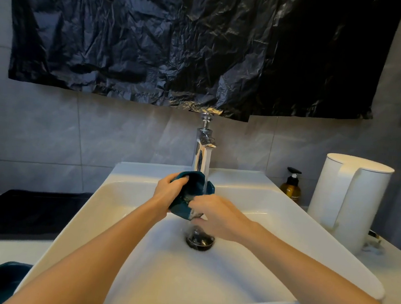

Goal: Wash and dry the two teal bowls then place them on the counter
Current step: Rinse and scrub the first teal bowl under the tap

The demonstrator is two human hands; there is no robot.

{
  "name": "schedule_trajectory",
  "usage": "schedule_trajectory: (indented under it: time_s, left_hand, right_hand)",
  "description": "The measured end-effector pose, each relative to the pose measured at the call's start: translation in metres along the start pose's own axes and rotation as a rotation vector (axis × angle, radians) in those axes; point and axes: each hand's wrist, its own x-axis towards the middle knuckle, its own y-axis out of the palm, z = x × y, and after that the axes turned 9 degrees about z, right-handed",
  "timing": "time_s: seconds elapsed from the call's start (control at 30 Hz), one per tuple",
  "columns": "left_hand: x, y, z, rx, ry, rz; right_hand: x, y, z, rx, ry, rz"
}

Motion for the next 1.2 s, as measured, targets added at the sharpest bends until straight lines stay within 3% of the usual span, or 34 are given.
schedule_trajectory:
  time_s: [0.1, 0.27, 0.3, 0.4, 0.53, 0.63, 0.77, 0.97, 1.1, 1.2]
  left_hand:
    - [-0.001, 0.003, -0.001, 0.004, 0.003, 0.017]
    - [0.0, 0.005, 0.0, 0.034, 0.022, 0.021]
    - [0.001, 0.003, -0.001, 0.032, 0.022, 0.014]
    - [0.001, -0.001, -0.005, -0.001, 0.005, 0.006]
    - [-0.003, 0.001, -0.007, -0.032, -0.017, 0.046]
    - [-0.006, 0.008, 0.0, -0.082, 0.036, 0.1]
    - [-0.007, 0.016, 0.004, -0.07, 0.148, 0.085]
    - [-0.007, 0.007, 0.001, -0.079, 0.096, 0.075]
    - [-0.005, 0.006, -0.002, -0.104, 0.085, 0.081]
    - [-0.004, 0.004, -0.001, -0.111, 0.044, 0.097]
  right_hand:
    - [-0.004, -0.009, -0.008, -0.269, 0.0, -0.023]
    - [0.004, 0.006, 0.016, 0.211, 0.058, 0.07]
    - [0.003, 0.005, 0.013, 0.161, 0.046, 0.084]
    - [0.002, 0.001, -0.012, -0.292, -0.057, -0.029]
    - [0.006, -0.007, -0.013, -0.435, -0.05, 0.08]
    - [0.01, -0.005, -0.002, -0.217, 0.074, 0.04]
    - [0.008, 0.002, -0.003, 0.11, 0.076, -0.103]
    - [-0.005, -0.007, -0.015, -0.226, 0.028, -0.063]
    - [0.0, -0.001, 0.002, 0.131, 0.086, -0.117]
    - [0.002, 0.0, 0.004, 0.198, -0.007, -0.095]
